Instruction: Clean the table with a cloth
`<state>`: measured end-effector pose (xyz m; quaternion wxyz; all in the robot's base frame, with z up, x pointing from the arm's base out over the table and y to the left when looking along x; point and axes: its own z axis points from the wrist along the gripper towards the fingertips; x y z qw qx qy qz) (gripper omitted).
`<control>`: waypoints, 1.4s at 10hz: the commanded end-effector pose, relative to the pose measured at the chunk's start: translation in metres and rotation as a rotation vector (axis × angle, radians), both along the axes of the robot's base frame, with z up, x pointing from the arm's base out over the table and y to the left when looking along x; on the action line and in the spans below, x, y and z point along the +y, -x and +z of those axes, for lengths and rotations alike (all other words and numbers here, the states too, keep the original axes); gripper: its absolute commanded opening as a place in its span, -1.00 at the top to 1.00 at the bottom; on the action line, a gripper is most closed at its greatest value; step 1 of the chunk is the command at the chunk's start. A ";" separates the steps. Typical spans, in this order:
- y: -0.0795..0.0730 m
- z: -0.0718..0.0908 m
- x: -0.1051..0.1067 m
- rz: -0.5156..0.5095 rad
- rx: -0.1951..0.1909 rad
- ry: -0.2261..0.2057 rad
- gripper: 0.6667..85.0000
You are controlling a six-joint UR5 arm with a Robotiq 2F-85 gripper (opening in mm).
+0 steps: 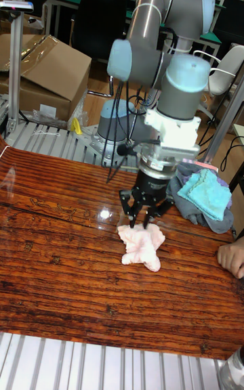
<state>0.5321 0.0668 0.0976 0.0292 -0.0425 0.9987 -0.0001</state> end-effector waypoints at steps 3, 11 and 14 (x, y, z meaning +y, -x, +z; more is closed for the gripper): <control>-0.037 -0.046 -0.021 -0.033 0.004 0.021 0.94; -0.041 -0.059 -0.021 -0.063 0.015 0.020 0.83; -0.033 -0.067 -0.021 -0.113 0.043 -0.001 0.83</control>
